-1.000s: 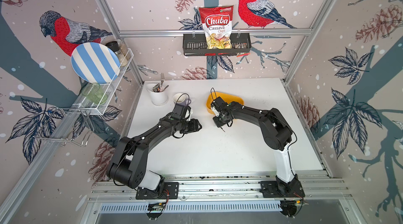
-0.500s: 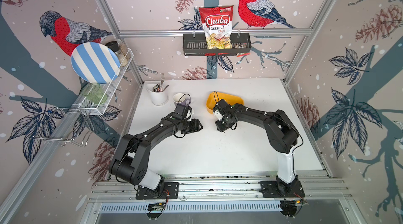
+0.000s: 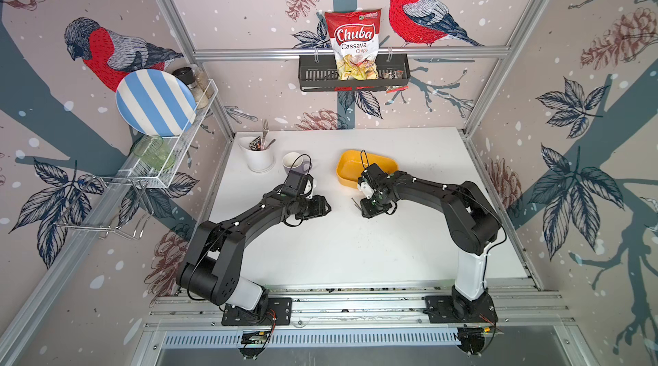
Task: Put the nails on the desktop into the storage box
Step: Adjust the nail at the center of the board, then pick up the nail from the center of the board.
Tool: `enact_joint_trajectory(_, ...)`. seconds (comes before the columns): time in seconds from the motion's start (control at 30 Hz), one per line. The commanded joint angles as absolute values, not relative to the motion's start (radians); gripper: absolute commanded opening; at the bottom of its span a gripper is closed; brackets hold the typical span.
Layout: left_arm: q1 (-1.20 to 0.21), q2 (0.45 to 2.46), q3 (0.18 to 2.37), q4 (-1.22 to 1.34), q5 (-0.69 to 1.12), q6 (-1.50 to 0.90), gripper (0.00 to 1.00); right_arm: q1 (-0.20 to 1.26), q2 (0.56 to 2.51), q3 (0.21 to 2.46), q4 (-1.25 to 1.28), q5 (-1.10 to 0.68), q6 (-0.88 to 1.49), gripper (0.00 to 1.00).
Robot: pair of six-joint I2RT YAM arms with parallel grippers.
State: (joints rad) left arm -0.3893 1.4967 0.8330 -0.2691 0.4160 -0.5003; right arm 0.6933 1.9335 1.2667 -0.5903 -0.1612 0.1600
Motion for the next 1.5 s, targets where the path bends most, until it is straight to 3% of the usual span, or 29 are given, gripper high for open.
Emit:
enact_joint_trajectory(0.0, -0.393, 1.511, 0.846, -0.264, 0.414, -0.501, 0.62, 0.725, 1.935, 1.239, -0.611, -0.206, 0.176, 0.43)
enact_joint_trajectory(0.27, -0.401, 1.517, 0.844, -0.266, 0.412, -0.502, 0.62, 0.797, 1.973, 1.263, -0.626, -0.21, 0.195, 0.41)
enact_joint_trajectory(0.8, -0.402, 1.515, 0.846, -0.285, 0.4, -0.493, 0.62, 0.771, 2.168, 1.531, -0.725, -0.125, 0.191, 0.41)
enact_joint_trajectory(1.03, -0.402, 1.512, 0.835, -0.295, 0.393, -0.485, 0.62, 0.792, 2.177, 1.521, -0.742, -0.112, 0.163, 0.4)
enact_joint_trajectory(1.33, -0.402, 1.549, 0.856, -0.297, 0.403, -0.47, 0.62, 0.777, 2.084, 1.434, -0.671, -0.339, 0.143, 0.44)
enact_joint_trajectory(1.47, -0.402, 1.567, 0.87, -0.303, 0.405, -0.461, 0.62, 0.784, 2.073, 1.394, -0.695, -0.357, 0.099, 0.45)
